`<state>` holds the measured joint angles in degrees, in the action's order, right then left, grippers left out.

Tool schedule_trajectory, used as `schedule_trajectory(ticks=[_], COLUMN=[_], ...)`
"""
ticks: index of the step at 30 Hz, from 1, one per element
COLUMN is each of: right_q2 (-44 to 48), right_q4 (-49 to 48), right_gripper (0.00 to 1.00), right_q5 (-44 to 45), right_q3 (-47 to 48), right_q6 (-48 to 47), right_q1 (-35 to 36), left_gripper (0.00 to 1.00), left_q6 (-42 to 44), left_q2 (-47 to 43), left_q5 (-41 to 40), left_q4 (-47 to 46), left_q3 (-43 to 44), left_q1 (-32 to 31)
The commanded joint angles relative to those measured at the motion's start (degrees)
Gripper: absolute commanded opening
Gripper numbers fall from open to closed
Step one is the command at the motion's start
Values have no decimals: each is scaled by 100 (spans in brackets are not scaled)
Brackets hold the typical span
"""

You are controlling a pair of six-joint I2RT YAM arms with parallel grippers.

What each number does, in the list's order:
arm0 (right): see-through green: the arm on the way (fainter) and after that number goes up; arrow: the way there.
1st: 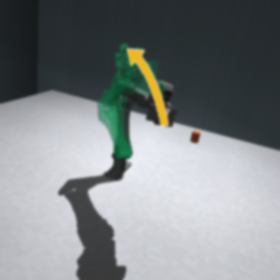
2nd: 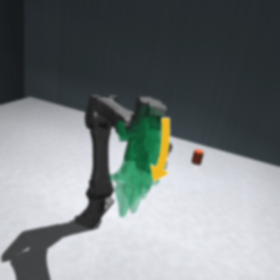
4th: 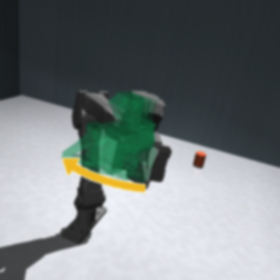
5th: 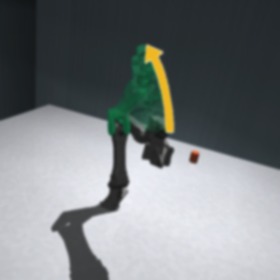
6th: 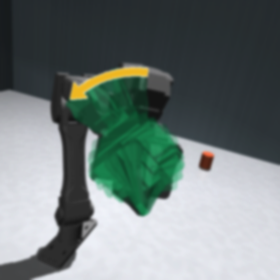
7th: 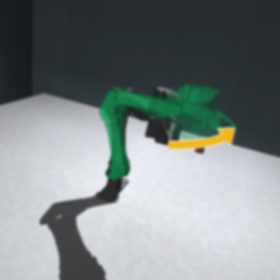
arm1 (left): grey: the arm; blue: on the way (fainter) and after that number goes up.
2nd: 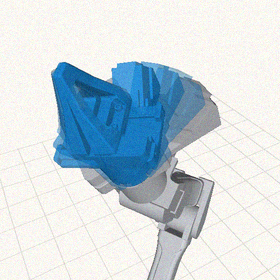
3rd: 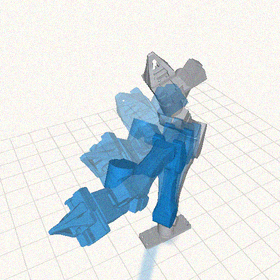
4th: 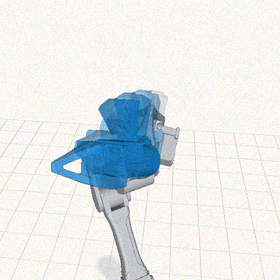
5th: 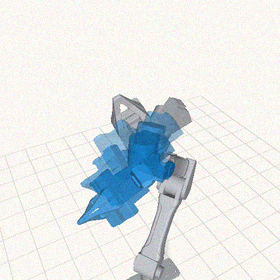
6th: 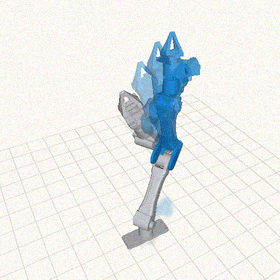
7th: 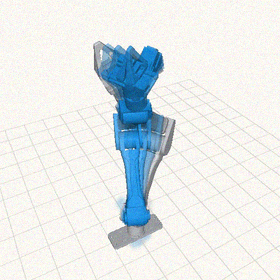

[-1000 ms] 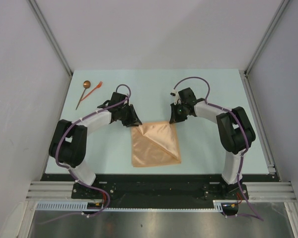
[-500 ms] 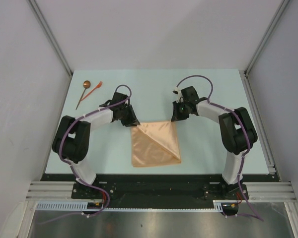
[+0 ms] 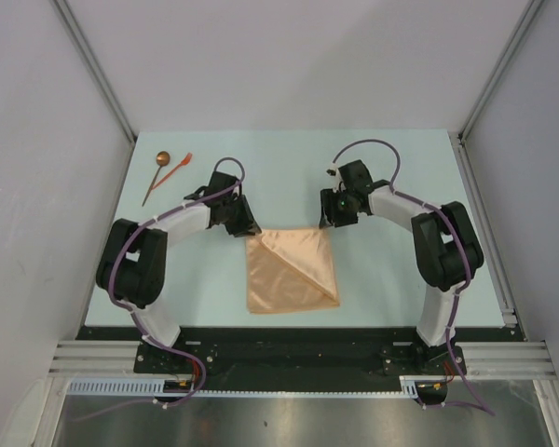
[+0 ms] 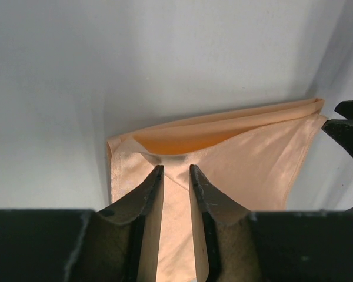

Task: Fold the napkin into a case and place the utensils inside
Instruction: Fold the top corner of the square-folded napkin at the center of the board, then smooth out the upper triangle-folded napkin at the center of the board.

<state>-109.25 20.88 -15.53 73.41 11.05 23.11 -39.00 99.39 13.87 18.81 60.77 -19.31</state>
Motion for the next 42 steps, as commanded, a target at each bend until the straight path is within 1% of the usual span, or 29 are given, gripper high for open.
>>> schedule_trajectory(ticks=[1,2,3,4,6,7,8,9,10,11,12,13,14,16,17,20,21,24,25,27,29,31,33,34,37,38,40,42], right_q2=[834,1009,1168,1517,1766,1915,1951,1952,1943,1917,1916,1908,1855,1802,1759,1767,1776,1689,1636,1530,1451,1599,1810,1915,2398,2574,2698,2716], right_q4=[1002,1101,1163,1164,1006,622,323,-11,-606,-908,-1233,-1793,-2025,-2552,-2667,-3344,-3493,-4012,-4292,-4530,-4663,-4585,-4270,-3824,-3067,-2942,-2766,-2835], right_gripper=[62,65,66,67,69,69,67,65,62,53,49,46,36,29,23,18,18,16,16,15,14,14,14,14,14,15,15,15], right_q5=[1077,1305,1394,1403,1037,695,-222,-675,-1036,-1640,-1864,-2188,-2339,-2551,-2699,-3043,-3096,-3193,-3237,-3220,-3228,-3167,-3071,-2957,-2781,-2754,-2719,-2762], right_q3=[166,113,-62,-194,-431,-746,-923,-1142,-1475,-1678,-1854,-2196,-2330,-2558,-2768,-3226,-3532,-4060,-4202,-4508,-4651,-4704,-4608,-4442,-4212,-4116,-4045,-4062], right_q6=[-85,-94,-77,-33,220,370,485,825,985,1135,1302,1573,1680,1795,1909,2181,2252,2402,2437,2490,2516,2490,2368,2219,1990,1963,1980,2015], right_q1=[210,263,316,438,553,597,641,650,659,712,721,730,730,712,695,598,519,448,422,405,396,413,405,413,413,422,431,457], left_gripper=[29,31,32,32,32,32,30,28,25,17,14,11,9,8,7,6,6,6,6,5,4,4,4,5,8,11,14,16], left_q6=[86,103,103,86,-63,-107,-151,-256,-266,-266,-266,-266,-248,-222,-196,-178,-152,-64,-63,-55,-55,-11,33,68,130,139,121,51], left_q2=[-736,-807,-877,-965,-975,-948,-800,-694,-537,-283,-176,-96,-35,123,176,264,282,422,510,598,642,616,397,301,-69,-165,-385,-491], left_q5=[248,344,371,423,694,722,757,914,1012,1030,978,925,881,723,731,644,556,284,257,213,178,90,-33,-42,-7,10,89,133], left_q4=[184,202,211,185,-8,-87,-192,-350,-378,-395,-422,-457,-483,-475,-492,-597,-580,-519,-510,-527,-527,-449,-387,-274,-45,-9,17,-17], left_q3=[154,67,31,-12,-144,-162,-188,-180,-128,-5,39,75,75,66,23,-161,-180,-189,-189,-189,-206,-189,-136,-110,31,83,101,93], left_q1=[-20,-20,-20,-20,-11,-11,-11,-3,6,15,15,15,32,103,138,243,270,314,323,331,331,331,296,279,217,208,173,94])
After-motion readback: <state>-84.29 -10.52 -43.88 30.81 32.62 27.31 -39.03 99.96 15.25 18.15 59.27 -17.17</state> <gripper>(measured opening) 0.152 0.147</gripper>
